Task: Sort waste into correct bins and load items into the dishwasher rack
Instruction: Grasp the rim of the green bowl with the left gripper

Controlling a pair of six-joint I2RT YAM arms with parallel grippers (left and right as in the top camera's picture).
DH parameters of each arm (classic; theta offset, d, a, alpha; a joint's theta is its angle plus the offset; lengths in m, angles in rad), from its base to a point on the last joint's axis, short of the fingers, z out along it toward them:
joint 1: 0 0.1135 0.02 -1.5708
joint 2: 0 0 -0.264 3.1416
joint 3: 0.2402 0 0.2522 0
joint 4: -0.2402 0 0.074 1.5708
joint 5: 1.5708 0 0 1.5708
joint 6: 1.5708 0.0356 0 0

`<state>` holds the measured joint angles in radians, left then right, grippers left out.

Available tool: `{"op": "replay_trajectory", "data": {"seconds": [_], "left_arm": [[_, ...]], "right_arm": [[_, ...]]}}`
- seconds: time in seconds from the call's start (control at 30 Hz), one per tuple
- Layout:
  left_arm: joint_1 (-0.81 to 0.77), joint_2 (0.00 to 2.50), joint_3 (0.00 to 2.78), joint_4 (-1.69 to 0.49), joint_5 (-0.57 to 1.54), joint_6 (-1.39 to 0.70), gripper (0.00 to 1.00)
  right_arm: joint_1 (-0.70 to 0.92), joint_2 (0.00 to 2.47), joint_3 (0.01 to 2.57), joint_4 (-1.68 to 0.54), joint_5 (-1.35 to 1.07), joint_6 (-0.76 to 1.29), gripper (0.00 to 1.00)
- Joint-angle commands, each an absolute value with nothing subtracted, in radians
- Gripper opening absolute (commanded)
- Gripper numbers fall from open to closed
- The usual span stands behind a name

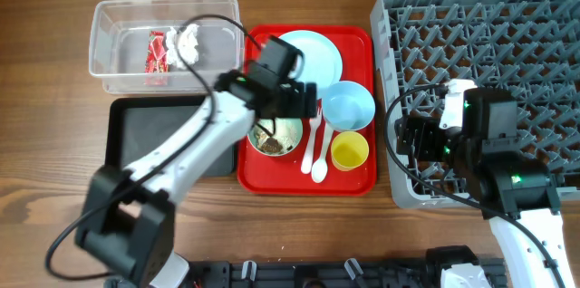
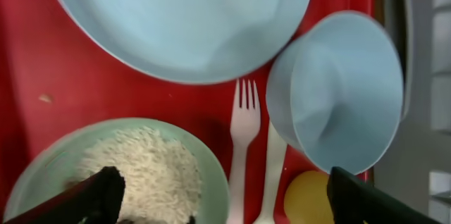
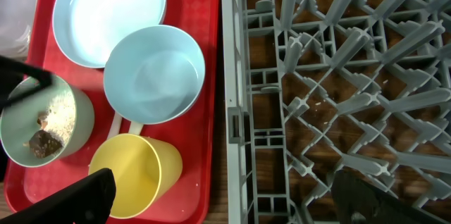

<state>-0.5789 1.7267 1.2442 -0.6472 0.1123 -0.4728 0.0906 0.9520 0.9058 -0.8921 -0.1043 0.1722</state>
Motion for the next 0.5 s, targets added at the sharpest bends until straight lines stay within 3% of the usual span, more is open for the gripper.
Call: {"op": "replay_trajectory", "data": {"seconds": [0.0,0.1,0.23,0.33,0.4,0.47], "left_arm": [[-0.64,1.823,1.244,-0.648,0.123,-0.591,0.82],[-0.661,1.872,1.244,-0.648,0.122,-0.616,0.69],[-0.665,1.917,1.244,-0.649,0.096,-0.615,0.41],[-0.665,1.93,1.244,-0.653,0.079,-0.615,0.32],[-0.666,1.932,1.244,-0.653,0.077,-0.614,0.18],[-0.666,1.932,1.244,-0.66,0.069,-0.615,0.17]], "right_arm": [[0.091,0.952,0.923,-0.9,-0.105,0.185,1.0],[0.091,0.952,0.923,-0.907,-0.105,0.184,1.0],[0.091,0.952,0.923,-0.907,-0.105,0.185,1.0],[0.091,0.952,0.923,-0.907,-0.105,0.184,1.0],[0.091,0.952,0.923,-0.907,-0.105,0.185,1.0],[0.091,0.952,0.923,-0.907,-0.105,0.185,1.0]]}}
